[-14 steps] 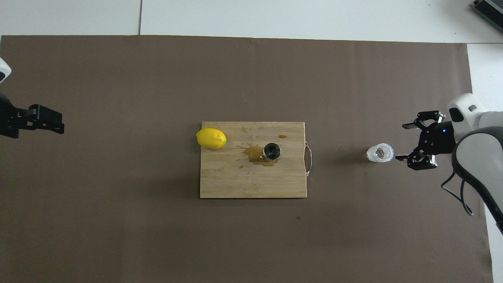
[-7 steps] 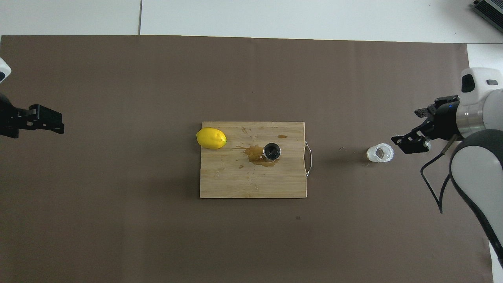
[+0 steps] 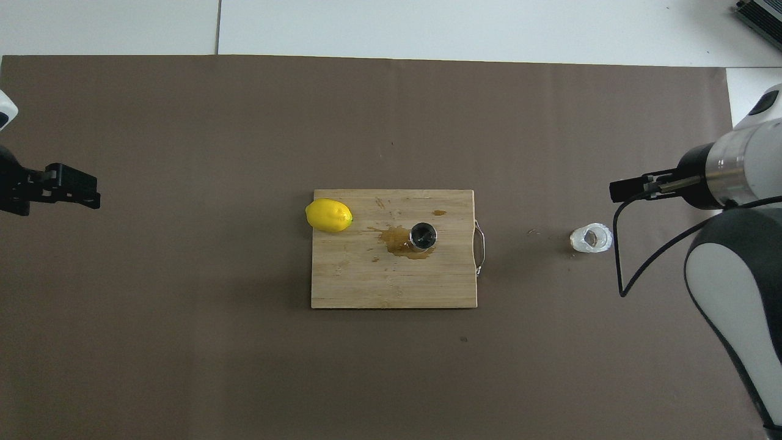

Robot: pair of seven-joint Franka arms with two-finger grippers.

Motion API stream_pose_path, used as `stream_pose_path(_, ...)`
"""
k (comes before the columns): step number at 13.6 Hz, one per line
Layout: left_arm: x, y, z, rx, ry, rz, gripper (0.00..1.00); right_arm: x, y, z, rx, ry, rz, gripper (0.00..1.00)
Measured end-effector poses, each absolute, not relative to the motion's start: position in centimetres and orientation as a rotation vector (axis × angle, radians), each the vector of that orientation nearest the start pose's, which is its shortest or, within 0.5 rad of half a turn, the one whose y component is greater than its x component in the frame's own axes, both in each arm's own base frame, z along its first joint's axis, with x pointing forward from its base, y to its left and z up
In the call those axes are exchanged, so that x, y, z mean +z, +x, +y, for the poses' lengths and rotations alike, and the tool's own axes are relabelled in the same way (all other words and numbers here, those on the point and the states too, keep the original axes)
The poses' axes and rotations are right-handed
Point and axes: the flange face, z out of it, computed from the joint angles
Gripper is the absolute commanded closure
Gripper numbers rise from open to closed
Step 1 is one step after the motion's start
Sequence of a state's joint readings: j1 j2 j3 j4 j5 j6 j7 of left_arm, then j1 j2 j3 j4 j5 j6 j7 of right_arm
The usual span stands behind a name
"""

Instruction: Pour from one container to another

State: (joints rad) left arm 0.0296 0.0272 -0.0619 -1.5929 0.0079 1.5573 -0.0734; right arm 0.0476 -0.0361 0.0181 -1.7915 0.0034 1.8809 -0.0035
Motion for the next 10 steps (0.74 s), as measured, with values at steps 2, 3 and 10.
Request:
stream_pose_path(2, 59.8, 55.9, -1.7, 0.098, -3.13, -0.064, 0.0, 58.1, 56.4, 3.7, -0.155, -3.127, 0.053, 0.0)
stream_pose_path(3, 59.8, 55.9, -1.7, 0.098, -3.13, -0.064, 0.0, 58.7, 56.4, 3.5, -0.138, -3.131, 0.084, 0.0)
stream_pose_path(10, 59.8, 55.9, -1.7, 0.098, -3.13, -0.064, 0.0, 60.6, 54.7, 2.5, 0.007, -3.155, 0.304, 0.0)
